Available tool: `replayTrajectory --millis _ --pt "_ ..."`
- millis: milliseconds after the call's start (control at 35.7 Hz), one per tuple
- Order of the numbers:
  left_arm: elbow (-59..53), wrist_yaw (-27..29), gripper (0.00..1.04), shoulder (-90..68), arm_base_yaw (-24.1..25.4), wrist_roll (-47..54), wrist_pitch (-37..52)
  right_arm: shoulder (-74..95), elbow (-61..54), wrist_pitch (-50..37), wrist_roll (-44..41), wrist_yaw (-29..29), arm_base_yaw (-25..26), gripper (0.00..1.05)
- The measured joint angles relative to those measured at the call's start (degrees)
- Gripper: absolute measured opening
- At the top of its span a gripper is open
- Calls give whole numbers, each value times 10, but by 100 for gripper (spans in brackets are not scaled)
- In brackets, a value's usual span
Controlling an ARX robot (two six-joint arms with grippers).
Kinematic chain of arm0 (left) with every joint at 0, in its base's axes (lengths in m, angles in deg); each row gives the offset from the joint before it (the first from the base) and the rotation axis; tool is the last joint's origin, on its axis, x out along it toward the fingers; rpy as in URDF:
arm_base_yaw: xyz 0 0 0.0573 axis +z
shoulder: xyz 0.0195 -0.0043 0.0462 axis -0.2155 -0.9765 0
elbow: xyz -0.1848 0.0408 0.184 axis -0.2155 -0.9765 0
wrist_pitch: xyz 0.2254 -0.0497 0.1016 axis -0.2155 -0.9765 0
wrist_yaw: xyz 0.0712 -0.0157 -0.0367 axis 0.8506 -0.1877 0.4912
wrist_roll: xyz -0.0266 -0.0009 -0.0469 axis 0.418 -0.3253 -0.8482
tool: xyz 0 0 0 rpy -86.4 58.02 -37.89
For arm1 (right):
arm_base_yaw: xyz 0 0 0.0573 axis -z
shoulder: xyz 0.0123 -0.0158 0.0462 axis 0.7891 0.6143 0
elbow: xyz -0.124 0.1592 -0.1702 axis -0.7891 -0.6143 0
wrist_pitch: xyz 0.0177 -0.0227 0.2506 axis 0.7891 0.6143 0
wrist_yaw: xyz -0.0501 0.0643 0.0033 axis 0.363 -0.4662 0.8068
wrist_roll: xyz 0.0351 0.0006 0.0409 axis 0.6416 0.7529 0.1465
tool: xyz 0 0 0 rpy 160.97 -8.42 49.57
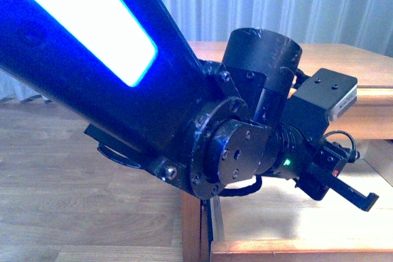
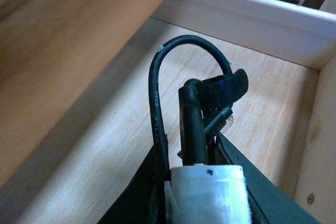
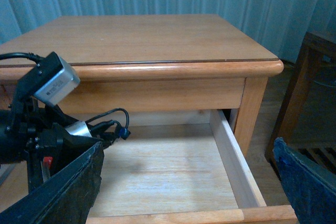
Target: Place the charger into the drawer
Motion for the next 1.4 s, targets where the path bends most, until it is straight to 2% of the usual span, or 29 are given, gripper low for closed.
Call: replayTrajectory --millis 28,140,364,504,700,868,980,1204,1401 --pt "2 2 23 -5 -1 1 0 0 0 0 0 0 0 96" --pt "5 22 41 -12 -4 2 0 0 0 0 0 0 0 96" --pt "3 96 84 16 8 -20 30 0 0 0 0 0 0 96" --pt "-25 104 100 63 19 -49 31 0 0 0 0 0 0 96" --pt "-85 131 98 143 37 -60 45 0 0 0 0 0 0 96" --pt "-196 156 98 323 102 -47 89 0 0 0 0 0 0 96" --pt "-278 170 98 422 123 -47 89 0 0 0 0 0 0 96" --pt "-407 202 98 579 155 -57 60 0 0 0 0 0 0 96" --pt "-508 236 98 758 225 -101 -13 0 0 0 0 0 0 96"
